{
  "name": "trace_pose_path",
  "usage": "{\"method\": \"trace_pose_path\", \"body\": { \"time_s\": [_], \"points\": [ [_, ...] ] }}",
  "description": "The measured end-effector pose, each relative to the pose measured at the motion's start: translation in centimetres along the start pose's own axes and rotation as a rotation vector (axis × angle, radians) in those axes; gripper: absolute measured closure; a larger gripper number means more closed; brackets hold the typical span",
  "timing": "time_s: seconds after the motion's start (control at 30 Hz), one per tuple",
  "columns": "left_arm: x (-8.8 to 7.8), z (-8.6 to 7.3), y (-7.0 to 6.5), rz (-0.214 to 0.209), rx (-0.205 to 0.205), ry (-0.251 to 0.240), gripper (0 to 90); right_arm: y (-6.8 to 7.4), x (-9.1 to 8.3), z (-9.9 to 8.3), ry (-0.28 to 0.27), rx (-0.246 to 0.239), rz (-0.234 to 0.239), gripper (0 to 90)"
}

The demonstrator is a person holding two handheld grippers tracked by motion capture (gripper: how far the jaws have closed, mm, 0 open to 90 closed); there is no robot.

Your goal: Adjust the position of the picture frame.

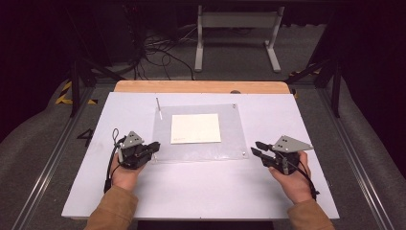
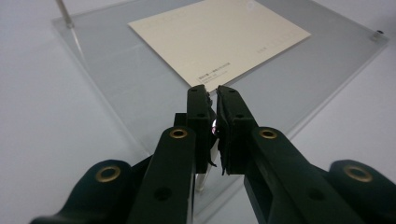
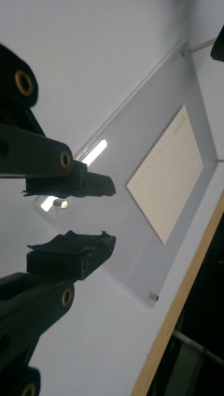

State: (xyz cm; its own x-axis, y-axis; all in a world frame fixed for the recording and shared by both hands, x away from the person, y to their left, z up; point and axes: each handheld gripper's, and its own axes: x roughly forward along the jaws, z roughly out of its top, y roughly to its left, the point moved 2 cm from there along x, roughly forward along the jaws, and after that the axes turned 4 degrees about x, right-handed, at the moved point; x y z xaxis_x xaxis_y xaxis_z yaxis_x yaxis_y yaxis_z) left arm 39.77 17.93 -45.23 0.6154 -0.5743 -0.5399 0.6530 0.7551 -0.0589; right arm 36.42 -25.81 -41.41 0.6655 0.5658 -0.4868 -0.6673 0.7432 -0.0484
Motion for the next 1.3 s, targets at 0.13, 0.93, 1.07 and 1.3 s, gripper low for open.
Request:
{"method": "trace_pose_path", "body": {
  "time_s": [0.13,0.93,1.07,1.3],
  "points": [
    [0.0,-0.1,-0.1,0.006,0.0,0.002,83.1,0.3,1.4,0.3,0.039,0.009,0.026,75.0],
    [-4.4,-1.7,-0.3,-0.024,0.007,-0.029,35.7,-1.1,5.9,-1.0,0.252,0.046,0.136,66.3],
    [-4.5,-1.8,-0.2,-0.02,-0.002,-0.032,35.7,-1.3,6.3,-1.2,0.265,0.031,0.125,71.3],
    [-4.4,-1.9,-0.1,-0.019,-0.01,-0.029,35.6,-1.4,6.6,-1.5,0.278,0.003,0.123,82.7]
  ]
}}
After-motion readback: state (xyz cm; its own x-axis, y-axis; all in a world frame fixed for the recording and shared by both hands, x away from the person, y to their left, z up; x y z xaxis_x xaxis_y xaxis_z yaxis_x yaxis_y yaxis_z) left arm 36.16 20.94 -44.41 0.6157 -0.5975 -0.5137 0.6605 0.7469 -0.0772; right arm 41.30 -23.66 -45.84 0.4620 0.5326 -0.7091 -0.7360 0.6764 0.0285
